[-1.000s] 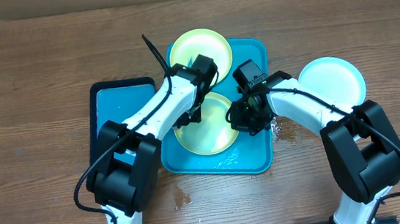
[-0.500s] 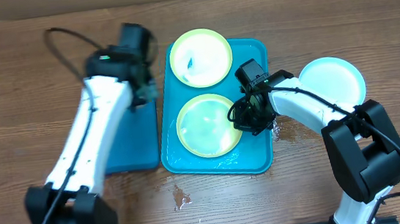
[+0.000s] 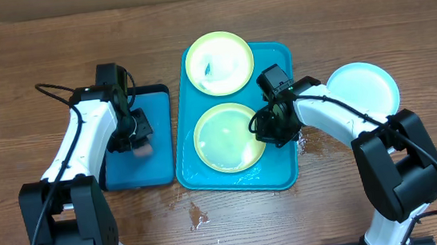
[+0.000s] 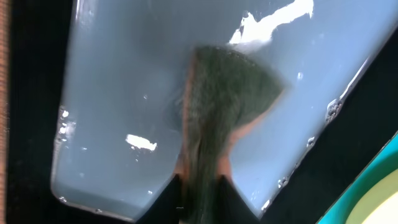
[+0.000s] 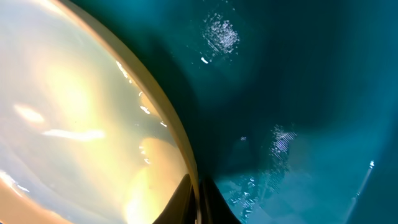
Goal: Clean dirty plates on tray and stack at the side
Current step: 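Return the sponge to the black tray with the left gripper, then lift the cleaned plate with the right gripper and tilt it over the sponge tray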
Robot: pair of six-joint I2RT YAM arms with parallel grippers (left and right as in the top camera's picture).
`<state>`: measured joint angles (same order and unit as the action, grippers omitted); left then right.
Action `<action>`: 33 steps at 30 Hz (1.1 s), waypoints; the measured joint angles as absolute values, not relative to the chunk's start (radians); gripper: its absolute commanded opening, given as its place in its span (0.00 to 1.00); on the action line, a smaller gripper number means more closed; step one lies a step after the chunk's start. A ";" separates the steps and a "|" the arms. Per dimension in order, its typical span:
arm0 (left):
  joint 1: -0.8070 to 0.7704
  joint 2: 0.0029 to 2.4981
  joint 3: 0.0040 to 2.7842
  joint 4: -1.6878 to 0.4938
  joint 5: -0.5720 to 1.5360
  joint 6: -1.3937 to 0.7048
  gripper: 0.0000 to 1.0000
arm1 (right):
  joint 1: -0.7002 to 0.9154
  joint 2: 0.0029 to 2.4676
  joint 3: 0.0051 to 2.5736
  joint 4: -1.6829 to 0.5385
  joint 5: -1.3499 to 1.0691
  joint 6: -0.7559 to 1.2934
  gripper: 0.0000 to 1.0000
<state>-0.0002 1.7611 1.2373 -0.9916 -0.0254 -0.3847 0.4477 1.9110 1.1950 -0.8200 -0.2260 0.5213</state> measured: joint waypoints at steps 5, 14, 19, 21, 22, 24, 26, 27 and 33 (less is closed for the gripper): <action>0.007 1.761 1.278 -1.072 -0.002 -0.377 0.45 | 0.447 1.891 1.216 -0.891 -0.185 0.476 0.04; 0.056 1.760 1.657 -1.327 0.023 -0.341 0.62 | 0.574 1.808 1.462 -0.922 -0.044 0.366 0.04; 0.075 1.728 1.901 -1.382 0.062 -0.329 0.98 | 0.741 1.793 1.515 -0.749 0.098 0.338 0.04; 0.078 1.697 1.981 -1.381 0.079 -0.332 1.00 | 0.811 1.796 1.515 -0.671 0.162 0.324 0.04; 0.079 1.682 2.013 -1.380 0.084 -0.332 1.00 | 0.842 1.798 1.515 -0.638 0.192 0.319 0.04; 0.080 1.651 2.064 -1.380 0.091 -0.332 1.00 | 0.908 1.807 1.515 -0.565 0.270 0.313 0.04; 0.080 1.620 2.094 -1.381 0.095 -0.332 1.00 | 0.955 1.821 1.516 -0.518 0.345 0.309 0.04; 0.080 1.604 2.105 -1.381 0.097 -0.332 1.00 | 0.976 1.828 1.516 -0.498 0.386 0.304 0.04; 0.080 1.590 2.112 -1.409 0.102 -0.332 1.00 | 1.045 1.847 1.516 -0.433 0.583 0.224 0.04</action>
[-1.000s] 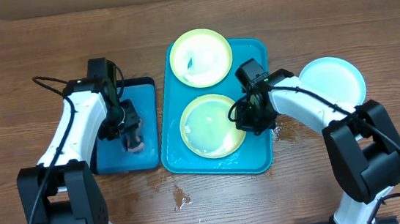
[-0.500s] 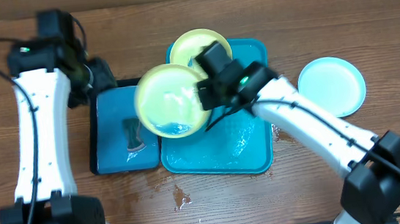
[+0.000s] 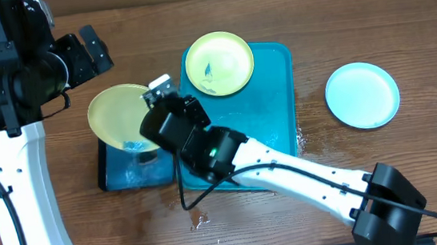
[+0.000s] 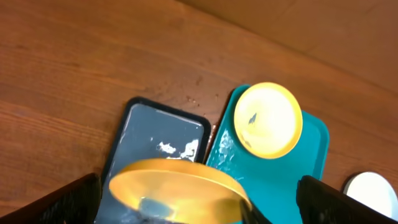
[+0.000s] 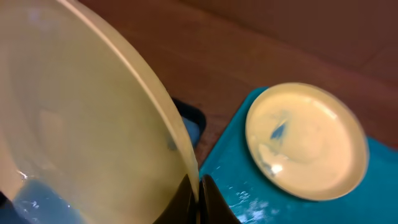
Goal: Clean dirty plates on tray and stack at the side
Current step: 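Lift the cleaned plate with the right gripper and tilt it over the sponge tray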
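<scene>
My right gripper [image 5: 198, 198] is shut on the rim of a yellow plate [image 3: 120, 116], holding it tilted above the dark water basin [image 3: 127, 173]. A bluish patch shows at the plate's low edge; I cannot tell what it is. A second yellow plate [image 3: 219, 62], with a dark smear on it, lies at the far end of the teal tray [image 3: 277, 101]. A light blue plate [image 3: 362, 94] rests on the table to the right. My left gripper [image 4: 202, 200] hangs high over the table, open wide and empty. No sponge is visible.
The wooden table [image 3: 369, 11] has wet patches near the tray's front edge [image 3: 198, 215]. My right arm [image 3: 287, 168] stretches across the tray's near half. The raised left arm [image 3: 5, 79] covers the table's far left corner.
The right gripper, then on the near plate's rim in the tray, now holds that plate tilted over the basin. The left gripper, then shut on a green sponge in the basin, is now open, high up.
</scene>
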Robot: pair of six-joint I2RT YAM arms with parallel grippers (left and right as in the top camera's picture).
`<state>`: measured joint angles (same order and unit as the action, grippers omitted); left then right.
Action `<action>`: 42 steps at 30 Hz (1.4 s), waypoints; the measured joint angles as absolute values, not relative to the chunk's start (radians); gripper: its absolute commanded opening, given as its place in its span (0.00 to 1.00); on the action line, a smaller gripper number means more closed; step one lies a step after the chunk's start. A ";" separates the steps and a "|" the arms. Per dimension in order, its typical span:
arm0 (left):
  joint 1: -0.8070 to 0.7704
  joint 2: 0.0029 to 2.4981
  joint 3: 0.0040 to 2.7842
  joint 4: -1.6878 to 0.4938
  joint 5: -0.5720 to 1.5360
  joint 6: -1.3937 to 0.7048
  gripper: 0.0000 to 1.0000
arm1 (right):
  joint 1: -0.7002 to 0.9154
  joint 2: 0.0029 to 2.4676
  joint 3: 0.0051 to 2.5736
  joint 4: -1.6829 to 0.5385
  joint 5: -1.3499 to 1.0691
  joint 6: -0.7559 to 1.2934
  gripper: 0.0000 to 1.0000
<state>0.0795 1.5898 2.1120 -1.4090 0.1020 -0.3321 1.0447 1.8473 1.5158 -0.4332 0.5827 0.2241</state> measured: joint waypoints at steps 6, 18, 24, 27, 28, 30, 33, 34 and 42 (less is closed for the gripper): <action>0.080 1.594 2.112 -1.409 0.102 -0.332 0.99 | 1.148 1.847 1.515 -0.374 0.821 0.102 0.04; 0.080 1.594 2.112 -1.398 0.102 -0.332 1.00 | 1.237 1.848 1.515 -0.360 1.046 0.021 0.04; 0.080 1.594 2.112 -1.398 0.102 -0.332 1.00 | 1.237 1.848 1.516 -0.358 1.063 0.018 0.04; 0.080 1.594 2.112 -1.395 0.102 -0.332 1.00 | 1.237 1.848 1.516 -0.358 1.063 0.018 0.04; 0.080 1.594 2.112 -1.395 0.102 -0.332 1.00 | 1.237 1.848 1.516 -0.357 1.063 0.018 0.04; 0.080 1.594 2.112 -1.395 0.102 -0.332 1.00 | 1.237 1.848 1.515 -0.357 1.064 0.017 0.04; 0.080 1.594 2.112 -1.394 0.102 -0.332 1.00 | 1.237 1.848 1.516 -0.356 1.065 0.018 0.04; 0.080 1.594 2.112 -1.394 0.102 -0.332 1.00 | 1.237 1.848 1.516 -0.355 1.065 0.017 0.04; 0.080 1.594 2.112 -1.394 0.102 -0.332 1.00 | 1.237 1.848 1.516 -0.353 1.066 0.015 0.04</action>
